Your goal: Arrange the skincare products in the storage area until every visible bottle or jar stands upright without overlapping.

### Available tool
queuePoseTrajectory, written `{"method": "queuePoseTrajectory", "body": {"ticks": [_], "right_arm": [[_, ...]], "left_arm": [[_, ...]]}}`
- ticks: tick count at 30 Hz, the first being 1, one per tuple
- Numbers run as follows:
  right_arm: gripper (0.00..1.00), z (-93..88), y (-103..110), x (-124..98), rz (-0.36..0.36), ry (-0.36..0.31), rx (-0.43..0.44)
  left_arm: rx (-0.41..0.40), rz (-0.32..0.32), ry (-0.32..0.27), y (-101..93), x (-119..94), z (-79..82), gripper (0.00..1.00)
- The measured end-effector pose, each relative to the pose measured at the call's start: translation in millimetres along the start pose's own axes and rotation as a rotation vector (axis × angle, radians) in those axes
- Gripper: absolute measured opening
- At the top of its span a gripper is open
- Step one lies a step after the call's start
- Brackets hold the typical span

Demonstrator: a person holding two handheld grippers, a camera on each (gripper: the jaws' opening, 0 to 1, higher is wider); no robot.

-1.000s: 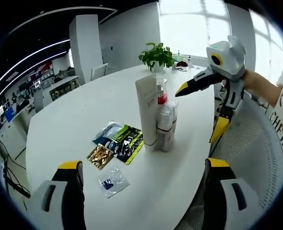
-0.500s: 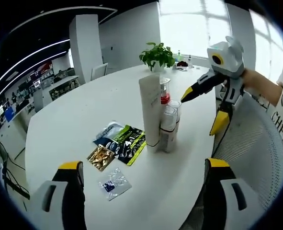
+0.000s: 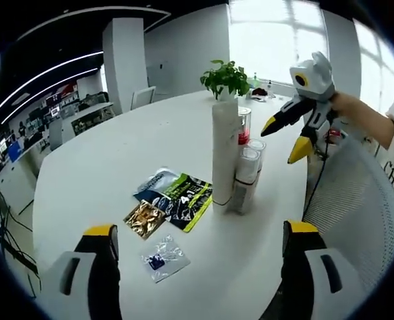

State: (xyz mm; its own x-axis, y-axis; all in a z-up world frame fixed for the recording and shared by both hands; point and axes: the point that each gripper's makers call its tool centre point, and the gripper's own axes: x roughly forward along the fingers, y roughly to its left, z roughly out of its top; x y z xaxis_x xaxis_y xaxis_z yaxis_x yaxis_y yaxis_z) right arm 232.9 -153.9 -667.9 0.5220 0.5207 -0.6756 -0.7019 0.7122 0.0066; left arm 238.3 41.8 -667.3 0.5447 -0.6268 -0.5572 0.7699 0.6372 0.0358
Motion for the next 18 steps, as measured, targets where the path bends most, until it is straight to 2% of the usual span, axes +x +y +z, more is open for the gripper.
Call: {"method": "queuePoseTrajectory", "body": {"ticks": [9,18], "right_arm": [[0.55,6.9,-25.2,8.8,-0.026,0.013,0.022],[0.53,13.1,-56.0,24.2,-0.047,0.010,0.064]], "left_arm": [[-0.015,-0.007,0.000,-2.3,0.0,0.0,0.96],[-0.029,-0.012,0.024,12.0,17.7,-1.9,0.95]]}}
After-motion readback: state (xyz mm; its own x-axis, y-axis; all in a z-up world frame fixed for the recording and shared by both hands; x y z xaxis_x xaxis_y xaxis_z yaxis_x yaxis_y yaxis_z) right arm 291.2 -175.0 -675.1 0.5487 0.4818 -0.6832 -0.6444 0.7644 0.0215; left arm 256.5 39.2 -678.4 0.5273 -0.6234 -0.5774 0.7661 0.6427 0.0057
